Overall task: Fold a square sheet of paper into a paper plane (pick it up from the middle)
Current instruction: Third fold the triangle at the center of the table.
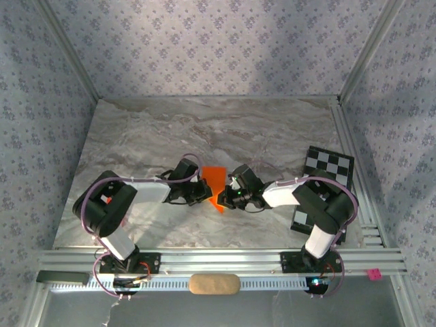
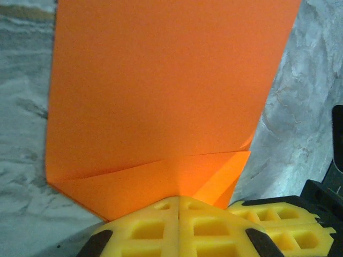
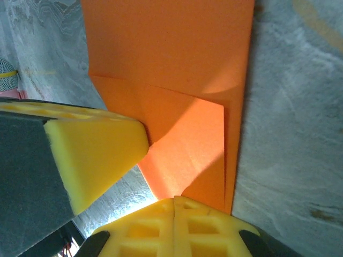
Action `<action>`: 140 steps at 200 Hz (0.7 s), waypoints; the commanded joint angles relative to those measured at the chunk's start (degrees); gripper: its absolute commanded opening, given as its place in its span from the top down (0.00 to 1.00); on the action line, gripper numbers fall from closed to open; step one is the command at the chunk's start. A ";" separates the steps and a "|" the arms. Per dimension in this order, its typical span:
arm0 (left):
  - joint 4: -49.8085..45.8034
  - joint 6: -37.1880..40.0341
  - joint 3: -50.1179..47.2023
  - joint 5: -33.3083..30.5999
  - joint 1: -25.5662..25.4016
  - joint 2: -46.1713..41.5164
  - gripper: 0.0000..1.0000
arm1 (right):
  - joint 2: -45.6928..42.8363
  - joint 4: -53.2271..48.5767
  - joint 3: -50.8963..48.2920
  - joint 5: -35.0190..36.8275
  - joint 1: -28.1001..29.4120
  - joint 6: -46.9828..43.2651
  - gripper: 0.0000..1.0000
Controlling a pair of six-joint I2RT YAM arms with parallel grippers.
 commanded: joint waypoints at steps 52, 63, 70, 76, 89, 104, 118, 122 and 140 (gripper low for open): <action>4.54 7.47 -4.96 -0.60 6.35 -0.50 0.91 | 1.50 -6.96 -3.08 4.66 0.39 -0.17 1.00; 4.30 7.84 -5.19 -0.37 7.34 -0.56 0.92 | 1.59 -7.06 -3.10 4.64 0.27 -0.24 1.00; 4.04 8.15 -5.28 -0.23 7.92 -0.63 0.92 | 1.54 -7.02 -3.13 4.68 0.27 -0.24 1.00; 3.92 8.33 -5.44 -0.16 8.37 -0.73 0.91 | 1.61 -7.05 -3.11 4.70 0.31 -0.26 1.00; 3.78 8.58 -5.80 -0.15 9.23 -0.96 0.91 | 1.45 -7.11 -3.12 4.70 0.30 -0.31 1.00; 3.15 9.17 -5.95 -0.15 10.08 -1.21 0.91 | 1.51 -7.15 -3.12 4.66 0.26 -0.28 1.00; 2.52 9.30 -6.03 -0.06 10.77 -1.48 0.91 | 1.37 -7.15 -3.11 4.62 0.22 -0.42 1.00; 2.38 9.29 -6.03 -0.02 11.06 -1.63 0.92 | 1.30 -7.15 -3.11 4.57 0.19 -0.41 1.00; 1.26 9.31 -5.70 -0.04 11.63 -2.55 0.91 | 1.20 -7.04 -3.04 4.29 0.22 -0.87 1.00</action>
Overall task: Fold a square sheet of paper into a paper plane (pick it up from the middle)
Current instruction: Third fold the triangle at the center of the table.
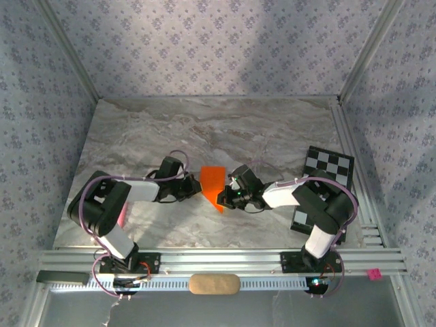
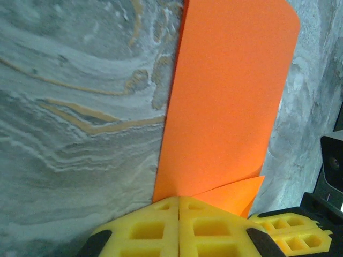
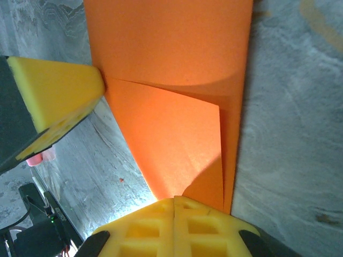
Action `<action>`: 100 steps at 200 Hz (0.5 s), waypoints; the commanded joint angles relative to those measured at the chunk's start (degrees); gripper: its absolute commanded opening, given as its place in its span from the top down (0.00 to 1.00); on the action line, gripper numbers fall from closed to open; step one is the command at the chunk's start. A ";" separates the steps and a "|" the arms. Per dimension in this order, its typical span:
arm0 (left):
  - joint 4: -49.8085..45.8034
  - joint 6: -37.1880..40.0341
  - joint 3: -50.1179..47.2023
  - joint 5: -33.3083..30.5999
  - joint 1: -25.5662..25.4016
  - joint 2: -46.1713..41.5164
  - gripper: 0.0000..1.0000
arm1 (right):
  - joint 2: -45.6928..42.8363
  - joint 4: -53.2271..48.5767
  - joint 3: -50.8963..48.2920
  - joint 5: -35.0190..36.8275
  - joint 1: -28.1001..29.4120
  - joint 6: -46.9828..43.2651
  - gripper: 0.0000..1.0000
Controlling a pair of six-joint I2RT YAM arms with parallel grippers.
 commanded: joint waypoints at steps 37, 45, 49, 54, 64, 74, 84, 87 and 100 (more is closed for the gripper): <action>-8.17 1.65 1.22 -5.06 2.44 -3.74 0.91 | 0.71 -8.61 -2.09 2.96 0.11 -2.27 1.00; -8.91 1.58 1.79 -4.97 2.44 -4.27 0.91 | 0.61 -8.53 -1.90 2.82 0.03 -2.61 1.00; -9.33 1.55 2.05 -5.01 2.45 -4.65 0.91 | 0.49 -8.52 -1.84 2.78 0.03 -2.67 1.00; -9.72 1.64 2.41 -5.01 2.49 -4.98 0.90 | 0.40 -8.48 -1.75 2.75 0.08 -2.84 1.00; -10.35 1.57 2.90 -4.96 2.44 -6.00 0.90 | 0.06 -8.12 -1.44 2.21 0.12 -3.37 1.00; -10.78 1.48 3.19 -4.84 2.37 -7.07 0.89 | -0.56 -7.92 -0.95 1.84 0.26 -3.87 1.00; -11.05 1.31 3.37 -4.44 2.35 -7.94 0.89 | -1.68 -6.76 -0.61 1.23 0.42 -4.22 1.00; -11.10 1.30 3.39 -4.25 2.38 -8.25 0.88 | -2.08 -6.64 -0.51 1.20 0.45 -4.42 0.99; -11.66 1.39 3.55 -3.65 2.41 -9.27 0.88 | -4.15 -7.86 0.79 1.41 0.51 -5.98 0.95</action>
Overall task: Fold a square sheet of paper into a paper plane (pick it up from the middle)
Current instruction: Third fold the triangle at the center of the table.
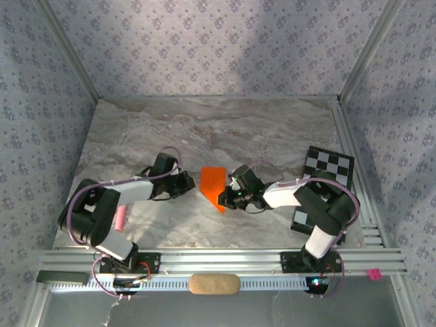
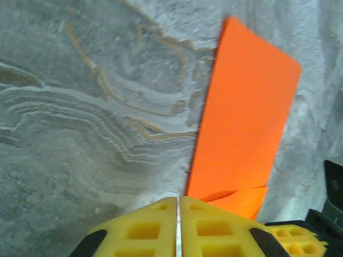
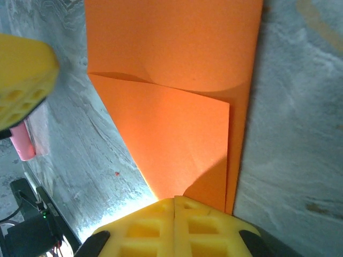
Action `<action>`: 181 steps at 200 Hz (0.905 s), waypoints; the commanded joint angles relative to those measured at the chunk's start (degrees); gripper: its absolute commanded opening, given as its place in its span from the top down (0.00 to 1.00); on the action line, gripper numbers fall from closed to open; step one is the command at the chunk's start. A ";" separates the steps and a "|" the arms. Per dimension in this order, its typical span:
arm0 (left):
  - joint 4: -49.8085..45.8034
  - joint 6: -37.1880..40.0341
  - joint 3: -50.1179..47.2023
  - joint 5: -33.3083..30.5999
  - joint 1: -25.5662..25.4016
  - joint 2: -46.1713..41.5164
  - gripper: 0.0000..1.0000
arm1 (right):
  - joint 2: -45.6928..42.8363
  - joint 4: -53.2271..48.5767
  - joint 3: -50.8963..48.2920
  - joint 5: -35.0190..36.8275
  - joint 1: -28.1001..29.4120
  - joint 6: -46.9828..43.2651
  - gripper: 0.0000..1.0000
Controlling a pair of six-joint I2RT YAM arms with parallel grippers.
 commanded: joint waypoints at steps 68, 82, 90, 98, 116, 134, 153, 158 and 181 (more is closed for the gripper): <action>-3.19 0.90 0.77 1.78 -0.31 -6.78 0.69 | -11.63 -16.06 1.25 6.99 -4.85 -10.11 0.66; -2.62 0.42 0.68 2.37 -0.33 -6.44 0.63 | -10.59 -15.59 2.18 5.05 -5.76 -10.75 0.63; -2.20 0.07 0.77 2.65 -0.30 -6.23 0.60 | -9.66 -15.47 3.12 4.19 -5.82 -11.16 0.63; -1.97 -0.03 0.93 2.87 -0.31 -5.82 0.58 | -8.85 -15.40 4.08 3.37 -5.89 -11.34 0.62; -2.35 0.26 1.63 2.97 -0.30 -5.19 0.55 | -7.15 -14.34 5.64 1.61 -5.53 -11.66 0.62; -2.82 0.41 2.02 3.10 -0.31 -4.70 0.54 | -6.20 -14.13 6.68 0.88 -5.29 -11.94 0.62; -2.93 0.32 2.09 3.01 -0.31 -4.52 0.54 | -5.72 -13.62 7.25 0.19 -4.89 -12.00 0.61; -2.98 0.24 2.04 2.86 -0.31 -4.47 0.54 | -5.51 -13.68 7.47 -0.03 -4.86 -12.34 0.61; -3.50 0.54 2.62 3.22 -0.30 -3.70 0.53 | -3.59 -15.08 8.94 -1.01 -4.47 -13.49 0.61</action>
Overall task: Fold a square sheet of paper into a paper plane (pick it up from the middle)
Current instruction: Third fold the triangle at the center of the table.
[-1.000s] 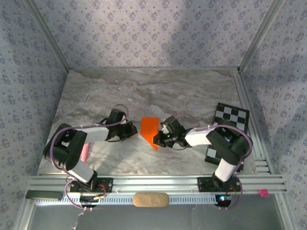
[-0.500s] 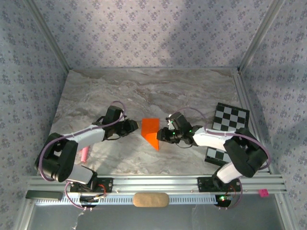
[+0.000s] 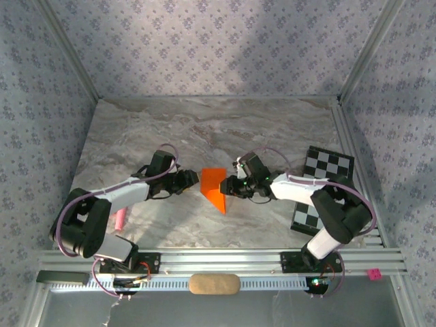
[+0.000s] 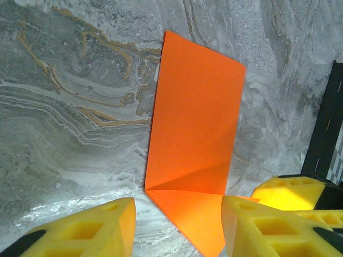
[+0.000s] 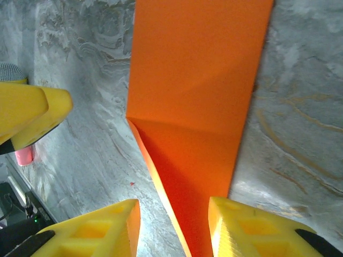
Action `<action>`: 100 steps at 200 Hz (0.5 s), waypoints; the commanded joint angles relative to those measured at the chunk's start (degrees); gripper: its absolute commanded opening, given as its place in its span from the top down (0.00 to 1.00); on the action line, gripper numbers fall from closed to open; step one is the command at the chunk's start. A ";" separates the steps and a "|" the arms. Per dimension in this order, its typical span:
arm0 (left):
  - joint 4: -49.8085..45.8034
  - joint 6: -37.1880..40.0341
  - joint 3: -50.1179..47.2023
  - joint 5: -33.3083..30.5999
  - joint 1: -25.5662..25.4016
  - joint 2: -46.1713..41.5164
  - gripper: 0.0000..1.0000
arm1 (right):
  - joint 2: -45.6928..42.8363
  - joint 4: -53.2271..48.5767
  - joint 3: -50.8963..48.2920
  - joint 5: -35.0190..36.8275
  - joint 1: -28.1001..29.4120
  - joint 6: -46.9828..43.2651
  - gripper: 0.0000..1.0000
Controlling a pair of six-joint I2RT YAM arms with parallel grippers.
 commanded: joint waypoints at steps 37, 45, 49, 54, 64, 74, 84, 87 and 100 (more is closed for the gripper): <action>-0.97 0.31 3.38 2.87 -0.23 3.42 0.53 | 4.51 -0.07 3.10 -2.97 0.61 -2.08 0.75; -1.35 0.40 3.87 3.22 -0.19 4.04 0.53 | 4.43 -0.13 2.99 -2.93 0.51 -2.31 0.80; -1.43 0.48 4.14 3.53 -0.18 4.26 0.53 | 4.29 -0.13 2.85 -2.89 0.46 -2.29 0.81; -1.43 0.49 4.35 3.73 -0.06 4.54 0.53 | 4.01 -0.13 2.66 -2.93 0.37 -2.51 0.83; -1.65 0.49 4.82 4.31 0.06 5.22 0.52 | 3.38 -0.36 2.35 -3.18 0.06 -3.12 0.88; -1.87 0.41 5.30 5.11 0.28 5.85 0.52 | 2.56 -0.78 1.86 -3.34 -0.36 -3.71 0.90; -1.92 0.32 5.77 5.82 0.57 6.51 0.51 | 1.73 -0.24 1.07 -4.11 -0.91 -4.11 0.93; -1.92 0.27 5.86 6.02 0.70 6.61 0.51 | 1.43 0.15 0.79 -4.48 -1.12 -4.19 0.93; -1.70 0.18 6.51 7.13 1.02 7.36 0.49 | 0.53 1.20 -0.08 -6.54 -1.80 -4.77 0.95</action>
